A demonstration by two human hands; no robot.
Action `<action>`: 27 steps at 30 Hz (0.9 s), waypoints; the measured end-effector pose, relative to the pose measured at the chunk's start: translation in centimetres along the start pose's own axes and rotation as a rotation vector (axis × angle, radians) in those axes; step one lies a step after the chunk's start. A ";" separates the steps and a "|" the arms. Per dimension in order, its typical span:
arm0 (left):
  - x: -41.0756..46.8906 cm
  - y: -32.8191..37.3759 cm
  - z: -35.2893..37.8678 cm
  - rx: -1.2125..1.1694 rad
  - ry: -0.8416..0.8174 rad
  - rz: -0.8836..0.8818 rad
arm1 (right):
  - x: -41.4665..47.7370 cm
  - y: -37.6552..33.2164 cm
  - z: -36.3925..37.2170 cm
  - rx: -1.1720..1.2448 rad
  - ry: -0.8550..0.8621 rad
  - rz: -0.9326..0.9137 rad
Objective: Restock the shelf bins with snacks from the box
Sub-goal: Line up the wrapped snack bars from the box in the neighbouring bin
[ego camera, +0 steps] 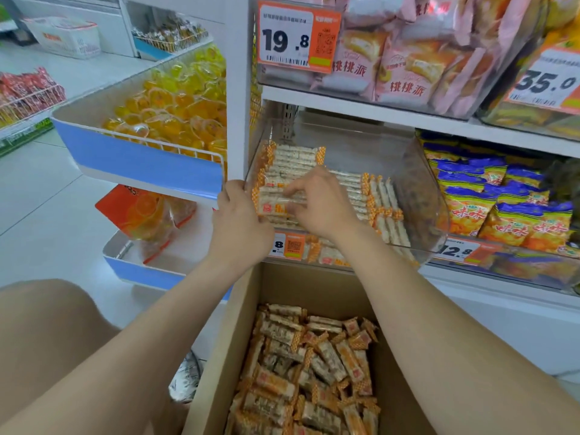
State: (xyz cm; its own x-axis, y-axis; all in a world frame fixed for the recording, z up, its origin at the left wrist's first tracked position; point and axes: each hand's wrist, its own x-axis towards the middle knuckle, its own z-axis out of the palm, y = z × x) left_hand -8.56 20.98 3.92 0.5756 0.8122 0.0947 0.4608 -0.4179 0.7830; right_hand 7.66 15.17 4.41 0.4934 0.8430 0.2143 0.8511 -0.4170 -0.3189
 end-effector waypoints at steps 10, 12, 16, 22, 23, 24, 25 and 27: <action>-0.8 0.4 -0.2 0.095 0.017 0.067 | -0.2 -0.3 0.2 -0.026 0.015 0.019; -0.7 0.2 -0.3 0.083 0.020 0.068 | -0.3 0.1 0.1 0.024 0.067 0.015; -1.1 -0.1 0.2 0.124 0.100 0.090 | -1.2 0.4 -0.8 0.060 0.130 -0.037; -3.6 0.6 0.9 0.304 0.382 0.508 | -9.1 0.5 -2.7 0.279 0.226 -0.159; -4.3 0.6 1.4 0.267 0.308 0.536 | -11.0 1.2 -2.6 0.283 0.183 -0.178; -5.1 0.5 2.2 0.243 0.199 0.547 | -12.8 2.2 -2.0 0.260 0.107 -0.173; -5.9 0.2 3.1 0.248 0.071 0.547 | -14.3 3.4 -1.3 0.215 -0.001 -0.144; -7.2 -0.7 5.3 0.345 -0.215 0.512 | -16.4 6.4 0.7 0.092 -0.272 -0.037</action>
State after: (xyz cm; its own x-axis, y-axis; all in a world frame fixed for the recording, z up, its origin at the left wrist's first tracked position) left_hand -9.48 13.26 -0.58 0.8858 0.3912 0.2497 0.2623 -0.8659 0.4259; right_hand 4.91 -1.13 -1.80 0.3858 0.9223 -0.0241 0.8417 -0.3625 -0.4002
